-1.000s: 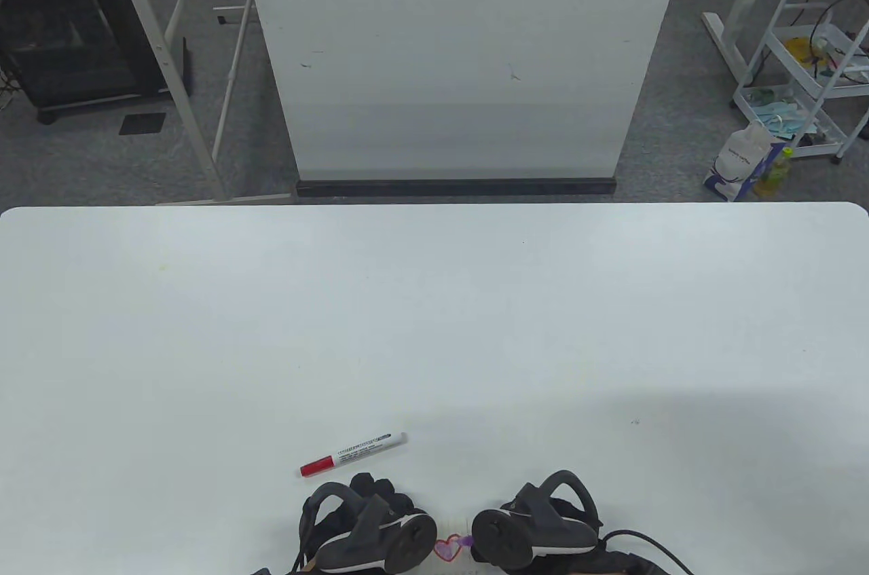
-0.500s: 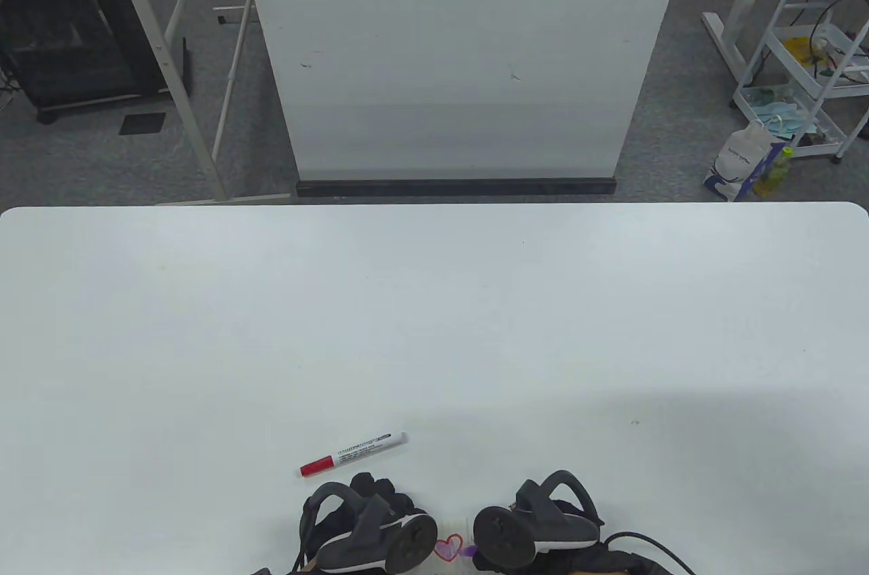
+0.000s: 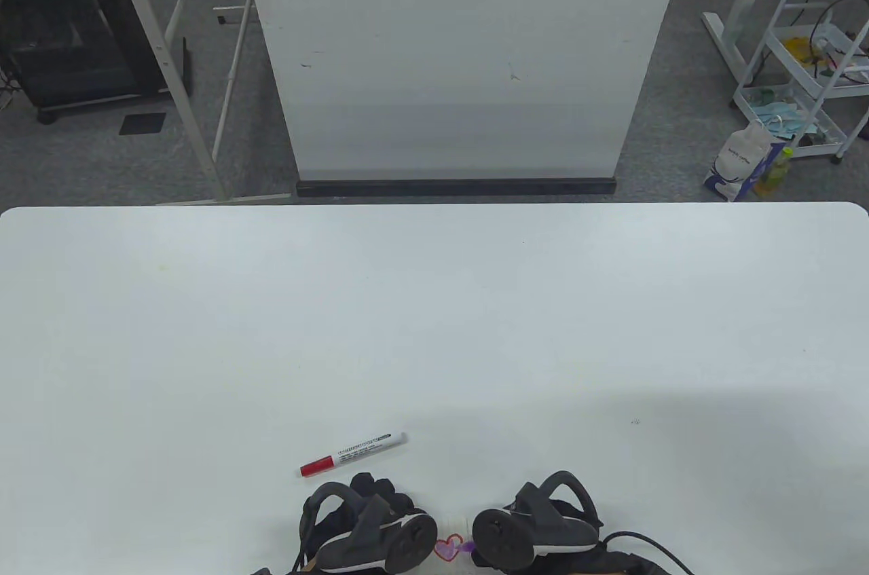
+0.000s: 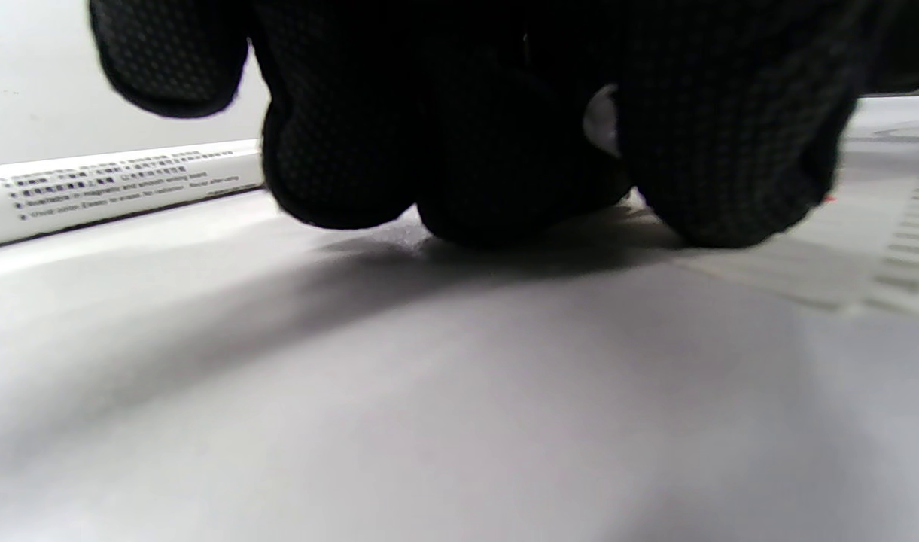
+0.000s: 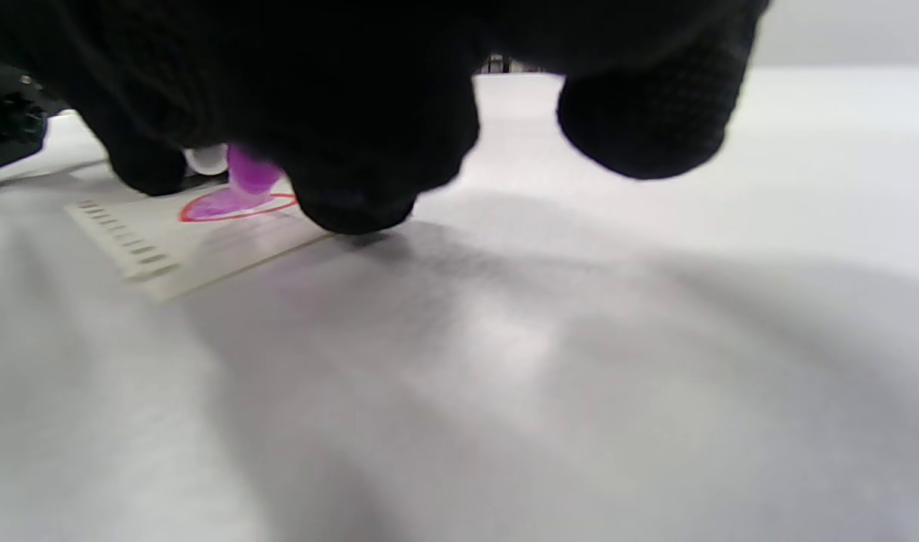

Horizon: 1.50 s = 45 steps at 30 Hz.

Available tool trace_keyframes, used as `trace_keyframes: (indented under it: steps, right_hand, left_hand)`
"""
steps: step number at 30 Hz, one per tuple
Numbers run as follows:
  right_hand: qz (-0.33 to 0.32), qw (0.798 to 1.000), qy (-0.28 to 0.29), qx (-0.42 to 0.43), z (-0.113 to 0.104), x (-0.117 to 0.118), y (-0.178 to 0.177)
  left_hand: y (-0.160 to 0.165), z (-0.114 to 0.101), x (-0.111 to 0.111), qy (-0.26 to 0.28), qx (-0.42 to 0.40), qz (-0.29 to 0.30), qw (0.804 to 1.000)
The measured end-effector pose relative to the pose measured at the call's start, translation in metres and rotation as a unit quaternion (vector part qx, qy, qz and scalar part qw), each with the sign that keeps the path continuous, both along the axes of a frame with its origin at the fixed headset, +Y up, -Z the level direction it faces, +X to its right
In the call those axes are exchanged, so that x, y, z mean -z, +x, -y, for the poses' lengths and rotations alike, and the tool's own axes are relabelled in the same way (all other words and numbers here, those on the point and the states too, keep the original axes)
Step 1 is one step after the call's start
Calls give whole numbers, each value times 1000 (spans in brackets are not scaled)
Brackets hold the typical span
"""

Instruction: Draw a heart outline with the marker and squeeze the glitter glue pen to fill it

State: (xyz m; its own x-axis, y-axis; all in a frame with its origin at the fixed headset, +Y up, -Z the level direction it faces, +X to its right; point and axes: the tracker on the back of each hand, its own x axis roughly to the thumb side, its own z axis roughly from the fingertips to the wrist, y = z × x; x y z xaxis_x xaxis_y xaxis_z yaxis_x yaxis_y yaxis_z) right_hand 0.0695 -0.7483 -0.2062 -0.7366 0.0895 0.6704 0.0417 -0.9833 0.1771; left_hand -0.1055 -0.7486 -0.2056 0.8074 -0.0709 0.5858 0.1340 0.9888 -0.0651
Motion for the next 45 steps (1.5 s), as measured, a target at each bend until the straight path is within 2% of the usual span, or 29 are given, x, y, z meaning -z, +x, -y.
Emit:
trace_keyframes:
  steps: [6,11,17,19,22,25,27,31,37,42,45]
  right_hand:
    - [-18,998,-55,9,2,-1,0]
    - [2,1000,10,-2,0,0,0]
    - [-15,999,-40,4,0,0,0]
    - [-15,999,-33,11,2,-1,-1]
    - [-2,1000,7,10,2,-2,-3]
    - [12,1000,15,4,0,0,-1]
    - [7,1000,13,-5,-1,1,1]
    - [-11,999,-40,9,1,0,0]
    - [3,1000,3,3,0,0,0]
    - [-11,999,-38,4,-1,0,0]
    - [-6,1000,-22,3,-1,-1,0]
  left_hand:
    - [0,0,0,0,0,0,1000]
    - [0,0,0,0,0,0,1000]
    - [0,0,0,0,0,0,1000]
    - [0,0,0,0,0,0,1000]
    - [0,0,0,0,0,0,1000]
    - [0,0,0,0,1,0,1000]
    - [0,0,0,0,1,0,1000]
    - [0,0,0,0,0,0,1000]
    - [0,0,0,0,1,0,1000]
    - [0,0,0,1,0,0,1000]
    - [0,0,0,1,1,0,1000]
